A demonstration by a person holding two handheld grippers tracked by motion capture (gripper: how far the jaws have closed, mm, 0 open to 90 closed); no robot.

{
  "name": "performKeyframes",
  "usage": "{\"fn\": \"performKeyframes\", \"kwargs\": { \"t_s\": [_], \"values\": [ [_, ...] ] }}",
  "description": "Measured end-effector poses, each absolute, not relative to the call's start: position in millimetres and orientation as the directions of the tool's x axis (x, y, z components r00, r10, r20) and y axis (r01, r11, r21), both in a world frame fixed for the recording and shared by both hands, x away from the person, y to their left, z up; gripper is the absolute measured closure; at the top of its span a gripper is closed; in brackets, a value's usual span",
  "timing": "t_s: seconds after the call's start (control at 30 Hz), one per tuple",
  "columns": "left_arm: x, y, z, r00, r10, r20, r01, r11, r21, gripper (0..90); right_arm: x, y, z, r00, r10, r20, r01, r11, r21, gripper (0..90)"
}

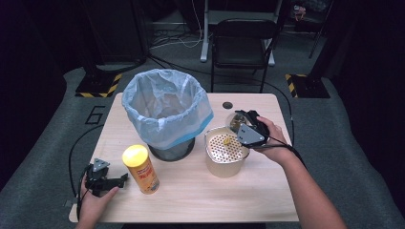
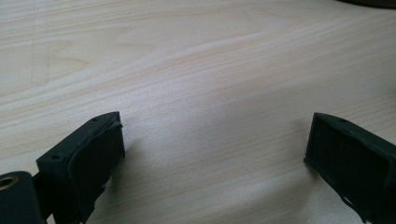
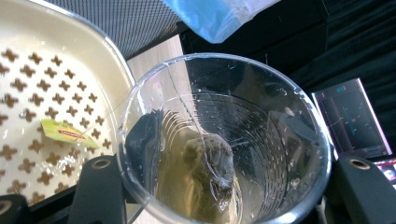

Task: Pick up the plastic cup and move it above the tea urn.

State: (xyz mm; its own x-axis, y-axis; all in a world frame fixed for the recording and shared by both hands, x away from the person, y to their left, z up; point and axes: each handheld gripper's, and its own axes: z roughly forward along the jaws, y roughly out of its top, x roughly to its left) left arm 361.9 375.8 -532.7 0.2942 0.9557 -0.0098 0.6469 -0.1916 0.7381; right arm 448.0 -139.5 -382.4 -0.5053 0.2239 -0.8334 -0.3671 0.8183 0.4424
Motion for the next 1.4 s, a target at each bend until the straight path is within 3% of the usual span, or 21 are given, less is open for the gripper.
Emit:
{"fn": "performKeyframes", "kwargs": {
  "t_s": [0.1, 0.3, 0.43, 0.5, 0.63, 0.67, 0.73, 0.77, 0.8, 0.83, 0.87, 0.9, 0.97, 1.03, 1.1, 1.4],
  "values": [
    [362, 376, -533, 0.294, 0.956, -0.01, 0.647, -0.192, 0.738, 4.4, 446, -138, -383, -0.496, 0.203, -0.844, -0.368, 0.831, 0.416, 37.3],
    [362, 376, -533, 0.294, 0.956, -0.01, 0.647, -0.191, 0.738, 4.4, 440, -131, -385, -0.419, 0.089, -0.903, -0.396, 0.878, 0.27, 37.5],
    [362, 376, -533, 0.294, 0.956, -0.009, 0.647, -0.192, 0.738, 4.4, 433, -121, -389, -0.281, -0.102, -0.954, -0.41, 0.912, 0.023, 37.6],
    [362, 376, -533, 0.294, 0.956, -0.01, 0.647, -0.191, 0.738, 4.4, 432, -120, -390, -0.27, -0.126, -0.955, -0.412, 0.911, -0.004, 37.6],
    [362, 376, -533, 0.294, 0.956, -0.01, 0.647, -0.192, 0.738, 4.4, 428, -112, -395, -0.17, -0.291, -0.941, -0.412, 0.889, -0.2, 37.7],
    [362, 376, -533, 0.294, 0.956, -0.01, 0.647, -0.191, 0.738, 4.4, 425, -110, -398, -0.104, -0.352, -0.93, -0.398, 0.872, -0.286, 37.6],
    [362, 376, -533, 0.294, 0.956, -0.01, 0.647, -0.192, 0.738, 4.4, 424, -109, -400, -0.097, -0.378, -0.921, -0.387, 0.866, -0.315, 37.6],
    [362, 376, -533, 0.294, 0.956, -0.01, 0.647, -0.192, 0.738, 4.4, 423, -104, -399, 0.007, -0.526, -0.85, -0.385, 0.783, -0.488, 37.7],
    [362, 376, -533, 0.294, 0.956, -0.01, 0.647, -0.191, 0.738, 4.4, 423, -104, -399, 0.007, -0.526, -0.85, -0.385, 0.783, -0.488, 37.7],
    [362, 376, -533, 0.294, 0.956, -0.01, 0.647, -0.191, 0.738, 4.4, 419, -104, -405, 0.078, -0.579, -0.811, -0.346, 0.748, -0.567, 37.6],
    [362, 376, -533, 0.294, 0.956, -0.01, 0.647, -0.192, 0.738, 4.4, 419, -104, -405, 0.078, -0.579, -0.811, -0.346, 0.748, -0.567, 37.6],
    [362, 376, -533, 0.294, 0.956, -0.01, 0.647, -0.191, 0.738, 4.4, 417, -105, -424, 0.071, -0.475, -0.877, -0.375, 0.802, -0.465, 37.6],
    [362, 376, -533, 0.294, 0.956, -0.01, 0.647, -0.191, 0.738, 4.4, 415, -103, -424, 0.134, -0.59, -0.796, -0.345, 0.725, -0.596, 37.4],
    [362, 376, -533, 0.294, 0.956, -0.01, 0.647, -0.191, 0.738, 4.4, 412, -105, -429, 0.137, -0.571, -0.81, -0.325, 0.746, -0.581, 37.3],
    [362, 376, -533, 0.294, 0.956, -0.01, 0.647, -0.191, 0.738, 4.4, 408, -103, -431, 0.205, -0.624, -0.754, -0.32, 0.686, -0.654, 36.8],
    [362, 376, -533, 0.294, 0.956, -0.01, 0.647, -0.191, 0.738, 4.4, 408, -104, -429, 0.198, -0.608, -0.769, -0.305, 0.707, -0.638, 36.7]
  ]
}}
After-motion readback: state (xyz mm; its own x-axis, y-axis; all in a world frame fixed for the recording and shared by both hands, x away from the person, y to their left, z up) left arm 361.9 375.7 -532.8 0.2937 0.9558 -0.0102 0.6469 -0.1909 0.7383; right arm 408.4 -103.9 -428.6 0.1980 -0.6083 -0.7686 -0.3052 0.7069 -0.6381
